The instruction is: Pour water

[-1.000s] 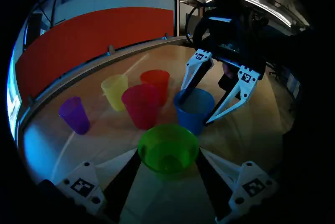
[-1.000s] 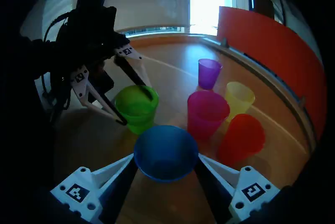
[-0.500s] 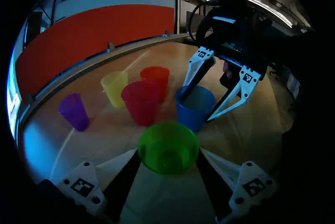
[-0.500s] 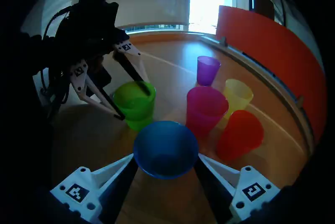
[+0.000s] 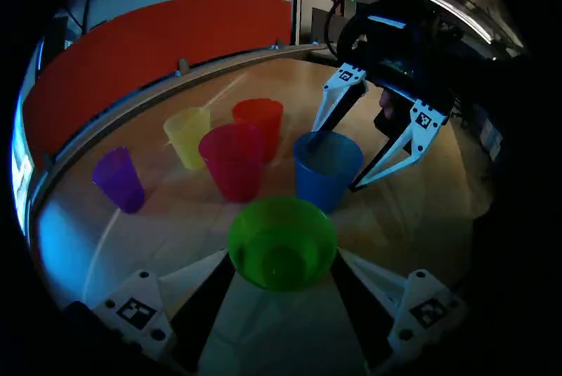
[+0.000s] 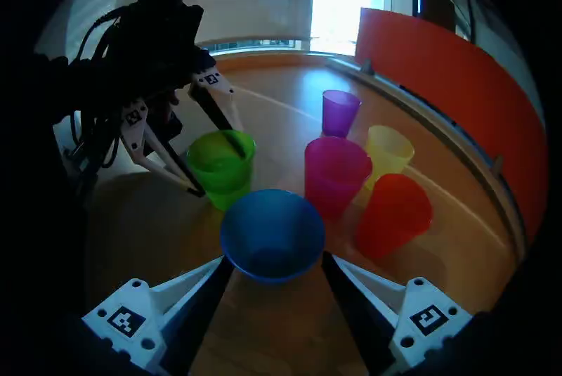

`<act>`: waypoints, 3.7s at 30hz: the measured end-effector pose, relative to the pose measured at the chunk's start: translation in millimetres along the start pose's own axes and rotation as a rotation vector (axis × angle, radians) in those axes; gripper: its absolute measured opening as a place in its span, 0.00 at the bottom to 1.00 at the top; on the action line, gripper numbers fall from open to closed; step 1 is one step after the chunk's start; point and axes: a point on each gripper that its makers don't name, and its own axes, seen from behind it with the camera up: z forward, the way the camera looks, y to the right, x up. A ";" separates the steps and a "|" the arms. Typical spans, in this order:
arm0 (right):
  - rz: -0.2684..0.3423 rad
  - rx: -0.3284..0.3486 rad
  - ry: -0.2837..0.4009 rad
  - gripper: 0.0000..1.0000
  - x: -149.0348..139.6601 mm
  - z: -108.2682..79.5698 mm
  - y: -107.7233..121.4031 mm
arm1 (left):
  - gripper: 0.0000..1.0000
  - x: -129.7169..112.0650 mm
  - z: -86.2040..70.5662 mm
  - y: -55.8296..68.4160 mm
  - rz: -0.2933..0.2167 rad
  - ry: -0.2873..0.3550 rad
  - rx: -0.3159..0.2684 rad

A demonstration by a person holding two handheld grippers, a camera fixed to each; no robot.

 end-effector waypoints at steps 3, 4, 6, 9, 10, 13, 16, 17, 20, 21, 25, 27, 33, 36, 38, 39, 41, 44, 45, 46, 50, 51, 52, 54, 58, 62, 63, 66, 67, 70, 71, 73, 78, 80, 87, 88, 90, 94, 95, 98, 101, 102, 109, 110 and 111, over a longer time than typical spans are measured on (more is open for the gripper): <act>0.002 -0.005 0.001 0.97 -1.4 -2.9 0.3 | 0.90 -2.4 -0.9 -0.1 0.011 -0.013 0.006; 0.003 -0.007 0.001 0.97 -2.2 -3.9 0.6 | 0.90 -4.2 -1.3 0.3 0.012 -0.019 0.004; 0.007 -0.011 0.001 0.97 -3.9 -5.9 1.1 | 0.91 -8.3 -2.1 1.0 0.017 -0.034 0.003; 0.013 -0.016 0.003 0.97 -6.3 -9.2 1.2 | 0.91 -15.4 -2.0 -0.5 0.023 -0.054 0.011; 0.014 -0.019 0.004 0.97 -6.6 -10.6 1.2 | 0.91 -16.9 -3.0 -1.6 0.025 -0.059 0.017; 0.018 -0.027 0.009 0.97 -7.9 -15.3 1.7 | 0.91 -21.6 -7.5 -4.6 0.028 -0.071 0.034; 0.023 -0.039 0.012 0.97 -10.3 -20.6 2.6 | 0.90 -26.0 -15.0 -7.4 0.024 -0.078 0.050; 0.026 -0.042 0.011 0.97 -11.4 -22.3 2.9 | 0.90 -27.2 -17.7 -8.6 0.021 -0.079 0.057; 0.031 -0.053 0.009 0.97 -15.0 -27.4 3.1 | 0.91 -31.1 -26.1 -10.7 0.010 -0.079 0.075; 0.032 -0.056 0.007 0.97 -16.3 -29.4 2.8 | 0.91 -32.6 -29.1 -11.0 0.007 -0.080 0.080; 0.028 -0.066 0.003 0.97 -21.0 -38.3 0.7 | 0.91 -38.0 -39.6 -10.4 0.009 -0.085 0.100; 0.024 -0.075 0.001 0.97 -23.6 -43.3 0.3 | 0.91 -40.3 -44.9 -10.1 0.016 -0.088 0.111; 0.028 -0.103 0.003 0.97 -31.2 -57.6 1.3 | 0.91 -42.0 -56.6 -7.5 0.030 -0.086 0.133; 0.036 -0.116 0.004 0.97 -34.5 -62.1 1.9 | 0.91 -40.8 -60.2 -7.4 0.022 -0.075 0.145; 0.043 -0.125 0.007 0.97 -35.9 -64.6 2.4 | 0.91 -40.3 -62.7 -8.3 0.014 -0.065 0.154; 0.047 -0.131 0.010 0.97 -36.5 -66.2 2.8 | 0.91 -40.0 -64.3 -9.0 0.009 -0.060 0.160; 0.057 -0.146 0.017 0.97 -36.5 -70.1 4.1 | 0.91 -39.7 -67.7 -11.0 0.001 -0.050 0.171; 0.080 -0.179 0.031 0.97 -36.8 -77.1 8.8 | 0.91 -40.7 -73.3 -17.2 -0.022 -0.036 0.198; 0.089 -0.193 0.037 0.97 -36.9 -79.8 11.1 | 0.91 -40.9 -75.7 -20.5 -0.032 -0.029 0.211; 0.098 -0.208 0.042 0.97 -37.1 -82.5 13.9 | 0.91 -40.1 -78.3 -24.9 -0.042 -0.018 0.229; 0.134 -0.273 0.076 0.97 -36.3 -94.4 26.3 | 0.91 -33.7 -90.6 -44.2 -0.092 0.043 0.306; 0.143 -0.292 0.087 0.97 -35.6 -97.8 29.8 | 0.91 -31.4 -94.2 -49.8 -0.107 0.063 0.328; 0.149 -0.309 0.097 0.97 -34.7 -100.8 32.8 | 0.91 -29.4 -97.4 -55.2 -0.121 0.081 0.347; 0.162 -0.344 0.120 0.97 -32.9 -107.2 38.9 | 0.90 -25.6 -104.0 -66.2 -0.152 0.118 0.384; 0.185 -0.407 0.162 0.97 -30.7 -118.4 48.1 | 0.90 -21.8 -113.5 -80.1 -0.197 0.170 0.430; 0.210 -0.468 0.199 0.97 -30.2 -128.1 57.6 | 0.91 -17.6 -124.5 -92.2 -0.210 0.213 0.482; 0.216 -0.486 0.211 0.97 -29.5 -131.0 60.3 | 0.91 -16.2 -128.0 -95.6 -0.212 0.225 0.499; 0.221 -0.539 0.256 0.97 -22.5 -140.4 68.4 | 0.91 -11.2 -138.0 -104.0 -0.225 0.272 0.546; 0.221 -0.557 0.273 0.97 -18.9 -143.8 71.4 | 0.91 -9.5 -140.5 -105.9 -0.233 0.290 0.556; 0.220 -0.613 0.324 0.97 -8.2 -154.4 80.6 | 0.91 -2.7 -149.3 -112.0 -0.258 0.346 0.586; 0.221 -0.630 0.340 0.97 -5.0 -157.7 83.5 | 0.91 -0.1 -152.7 -114.0 -0.266 0.363 0.595; 0.221 -0.665 0.371 0.97 1.5 -164.1 88.7 | 0.91 6.4 -160.7 -118.1 -0.274 0.400 0.619; 0.220 -0.751 0.430 0.97 12.7 -178.0 99.4 | 0.90 22.7 -177.3 -124.2 -0.268 0.480 0.672; 0.223 -0.789 0.454 0.97 17.1 -185.5 104.0 | 0.90 28.0 -181.9 -124.4 -0.265 0.506 0.686; 0.269 -0.945 0.598 0.97 33.5 -221.8 120.1 | 0.90 36.7 -190.6 -128.1 -0.295 0.584 0.727; 0.278 -0.957 0.614 0.97 34.5 -225.3 120.7 | 0.90 37.6 -191.6 -128.8 -0.301 0.595 0.730; 0.294 -0.982 0.648 0.97 36.4 -232.1 121.9 | 0.91 39.6 -193.7 -130.1 -0.315 0.619 0.739; 0.310 -1.029 0.666 0.98 34.1 -238.9 124.1 | 0.90 43.2 -199.3 -133.3 -0.326 0.661 0.763; 0.313 -1.042 0.667 0.98 33.0 -240.1 124.8 | 0.90 43.8 -200.4 -134.3 -0.327 0.669 0.770; 0.321 -1.076 0.658 0.98 27.8 -241.4 126.1 | 0.90 45.2 -202.9 -137.1 -0.333 0.686 0.788; 0.330 -1.098 0.645 0.98 22.1 -241.4 125.5 | 0.90 47.6 -203.7 -138.2 -0.336 0.700 0.796; 0.334 -1.104 0.641 0.98 20.0 -241.3 125.3 | 0.90 48.7 -203.8 -138.3 -0.337 0.705 0.796; 0.379 -1.128 0.635 0.98 8.9 -241.9 127.7 | 0.90 52.3 -203.7 -137.8 -0.319 0.714 0.806; 0.384 -1.130 0.638 0.98 8.9 -243.0 127.9 | 0.90 50.7 -203.3 -138.1 -0.315 0.709 0.811; 0.389 -1.132 0.643 0.99 8.9 -244.2 128.0 | 0.90 48.5 -202.9 -138.6 -0.311 0.704 0.818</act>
